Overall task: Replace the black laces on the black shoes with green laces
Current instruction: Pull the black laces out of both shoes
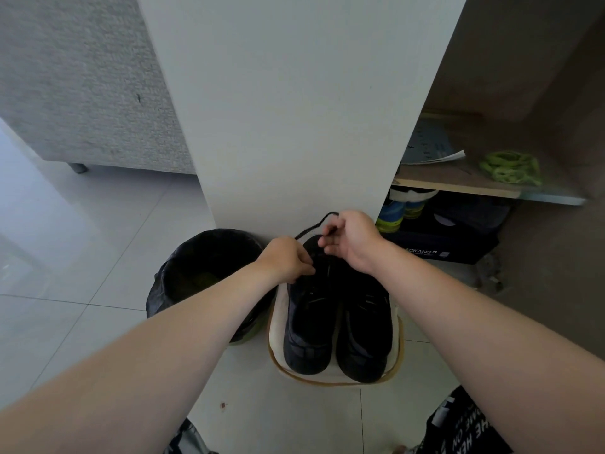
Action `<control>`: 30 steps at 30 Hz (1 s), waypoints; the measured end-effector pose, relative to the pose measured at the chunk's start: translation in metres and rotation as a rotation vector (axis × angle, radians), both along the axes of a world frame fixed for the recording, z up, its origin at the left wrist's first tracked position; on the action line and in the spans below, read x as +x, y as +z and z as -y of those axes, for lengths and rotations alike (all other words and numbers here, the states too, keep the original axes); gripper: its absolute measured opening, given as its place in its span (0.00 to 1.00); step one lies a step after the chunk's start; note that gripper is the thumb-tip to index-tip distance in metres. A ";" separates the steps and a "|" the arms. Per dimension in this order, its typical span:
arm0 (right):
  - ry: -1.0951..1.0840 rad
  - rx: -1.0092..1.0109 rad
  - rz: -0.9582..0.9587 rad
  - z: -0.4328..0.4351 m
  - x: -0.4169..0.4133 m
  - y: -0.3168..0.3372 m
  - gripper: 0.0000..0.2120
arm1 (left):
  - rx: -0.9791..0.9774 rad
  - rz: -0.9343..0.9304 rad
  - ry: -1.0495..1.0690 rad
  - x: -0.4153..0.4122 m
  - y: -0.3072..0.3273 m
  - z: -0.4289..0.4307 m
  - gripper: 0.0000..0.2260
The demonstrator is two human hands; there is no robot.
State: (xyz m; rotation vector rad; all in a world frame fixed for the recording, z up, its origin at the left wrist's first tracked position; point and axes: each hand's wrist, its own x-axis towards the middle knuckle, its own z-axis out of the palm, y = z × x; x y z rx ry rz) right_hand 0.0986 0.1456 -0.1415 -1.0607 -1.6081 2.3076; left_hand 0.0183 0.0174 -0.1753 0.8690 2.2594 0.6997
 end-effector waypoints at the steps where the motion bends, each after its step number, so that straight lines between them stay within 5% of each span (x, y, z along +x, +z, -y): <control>1: -0.050 -0.009 -0.037 -0.002 0.000 0.003 0.12 | -0.009 -0.004 0.011 0.000 -0.001 -0.001 0.04; 3: -0.092 0.094 0.046 -0.007 0.000 0.001 0.10 | -0.048 0.018 0.021 0.000 -0.002 -0.003 0.06; 7: 0.067 0.519 0.570 -0.014 0.008 -0.011 0.05 | -0.104 0.043 0.003 -0.006 0.000 -0.002 0.03; 10: 0.255 0.939 0.803 -0.009 0.014 -0.018 0.18 | -0.095 -0.007 -0.055 -0.012 -0.001 0.000 0.04; 12: 0.304 1.216 0.681 -0.002 0.015 -0.019 0.24 | -0.041 -0.051 -0.051 -0.012 0.000 0.000 0.06; 14: 0.501 1.451 0.473 0.003 0.010 -0.022 0.18 | 0.036 -0.036 -0.014 -0.011 0.002 -0.001 0.07; 18: 0.852 1.499 0.443 0.013 0.006 -0.036 0.09 | -0.011 -0.058 0.034 -0.012 0.000 0.000 0.05; 23: 0.799 1.596 0.351 0.010 0.004 -0.030 0.08 | -0.069 0.070 -0.026 -0.010 -0.003 0.010 0.03; 30: 0.631 1.366 0.377 0.011 0.008 -0.029 0.06 | 0.066 0.057 0.041 -0.011 -0.007 0.012 0.04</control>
